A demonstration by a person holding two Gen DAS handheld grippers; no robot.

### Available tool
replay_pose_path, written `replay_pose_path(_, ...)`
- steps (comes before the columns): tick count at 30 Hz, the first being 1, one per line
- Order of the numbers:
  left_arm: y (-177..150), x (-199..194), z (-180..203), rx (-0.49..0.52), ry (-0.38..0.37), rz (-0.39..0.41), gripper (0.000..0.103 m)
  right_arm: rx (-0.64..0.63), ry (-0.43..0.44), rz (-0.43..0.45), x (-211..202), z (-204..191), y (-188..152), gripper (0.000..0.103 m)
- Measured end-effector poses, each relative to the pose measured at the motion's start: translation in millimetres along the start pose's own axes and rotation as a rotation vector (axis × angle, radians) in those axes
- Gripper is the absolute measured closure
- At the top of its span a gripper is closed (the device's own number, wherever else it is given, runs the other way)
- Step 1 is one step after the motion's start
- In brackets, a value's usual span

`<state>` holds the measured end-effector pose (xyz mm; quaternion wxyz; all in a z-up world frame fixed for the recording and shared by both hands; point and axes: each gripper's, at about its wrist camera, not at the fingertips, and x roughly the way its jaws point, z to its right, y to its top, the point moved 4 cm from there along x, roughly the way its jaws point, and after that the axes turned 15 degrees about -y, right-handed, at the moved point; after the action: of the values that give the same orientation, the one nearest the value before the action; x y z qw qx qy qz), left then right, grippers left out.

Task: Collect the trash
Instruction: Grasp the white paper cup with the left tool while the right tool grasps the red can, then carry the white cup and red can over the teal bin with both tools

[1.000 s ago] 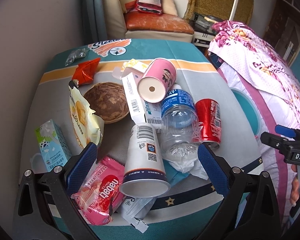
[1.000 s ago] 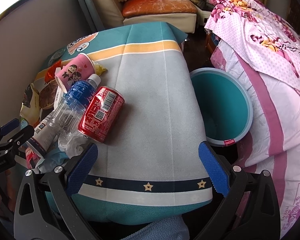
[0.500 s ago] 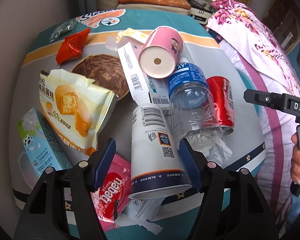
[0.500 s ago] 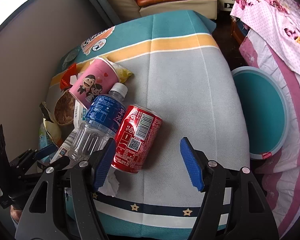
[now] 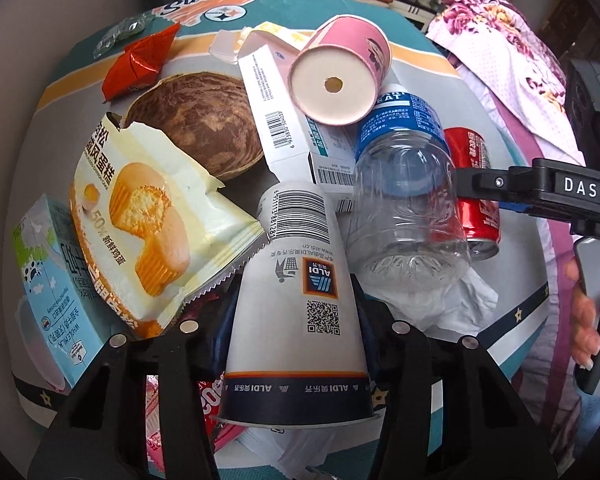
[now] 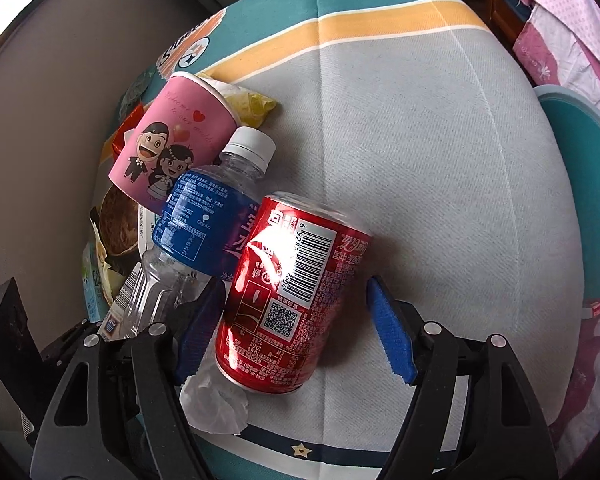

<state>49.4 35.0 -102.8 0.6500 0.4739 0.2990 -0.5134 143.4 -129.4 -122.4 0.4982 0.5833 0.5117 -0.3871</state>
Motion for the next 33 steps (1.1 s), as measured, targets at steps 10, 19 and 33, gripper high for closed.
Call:
replay_pose_path(10, 3.7, -42.7, 10.7, 0.008, 0.009, 0.096, 0.053, -0.021, 0.008, 0.107, -39.3, 13.3, -0.6, 0.04)
replay_pose_path(19, 20.2, -84.2, 38.7, 0.041, 0.029, 0.199, 0.053, 0.024, 0.009, 0.182, -65.9, 48.3, -2.1, 0.041)
replay_pose_path(33, 92.1, 18.8, 185.3, 0.295, -0.16, 0.089, 0.053, 0.277, -0.092, 0.343, -120.7, 204.9, 13.5, 0.04)
